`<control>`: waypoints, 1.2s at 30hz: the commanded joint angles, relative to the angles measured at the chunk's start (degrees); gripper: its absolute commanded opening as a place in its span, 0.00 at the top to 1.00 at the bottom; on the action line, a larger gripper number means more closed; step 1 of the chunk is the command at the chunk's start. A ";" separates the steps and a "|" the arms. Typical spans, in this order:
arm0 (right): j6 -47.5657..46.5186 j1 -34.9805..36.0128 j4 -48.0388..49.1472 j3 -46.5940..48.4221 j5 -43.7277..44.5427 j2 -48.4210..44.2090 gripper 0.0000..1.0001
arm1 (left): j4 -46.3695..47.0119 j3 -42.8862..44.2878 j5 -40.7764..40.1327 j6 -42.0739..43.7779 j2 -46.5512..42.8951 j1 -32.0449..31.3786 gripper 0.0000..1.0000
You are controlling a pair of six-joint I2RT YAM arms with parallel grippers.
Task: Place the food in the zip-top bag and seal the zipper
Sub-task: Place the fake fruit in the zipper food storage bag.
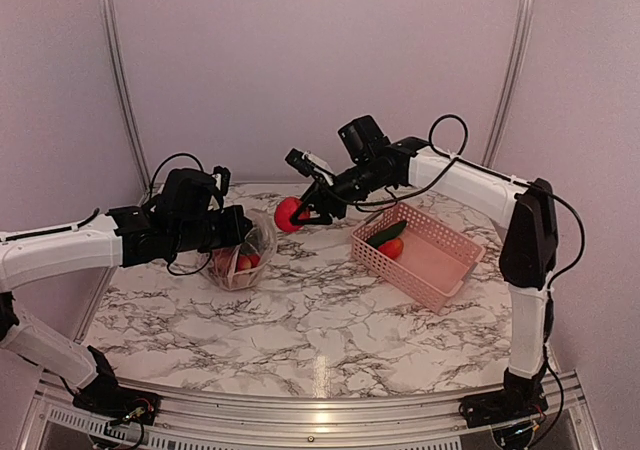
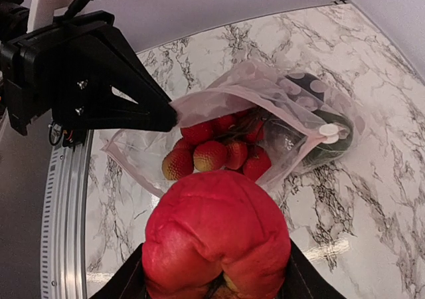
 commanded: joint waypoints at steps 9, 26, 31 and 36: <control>12.30 6.91 0.76 17.67 -1.26 16.84 0.55 | 1.25 1.66 -0.55 -1.23 -3.74 0.20 1.00; 13.99 8.71 3.60 19.48 1.43 17.07 0.17 | 1.00 0.33 -3.18 -1.02 -5.38 0.28 1.00; 11.11 7.25 3.53 11.46 3.52 9.75 0.15 | 1.00 0.60 -3.27 -0.50 -5.15 0.37 1.00; 9.36 2.55 3.04 5.30 3.94 2.83 0.15 | 0.92 0.60 -3.35 -0.06 -5.19 0.45 1.00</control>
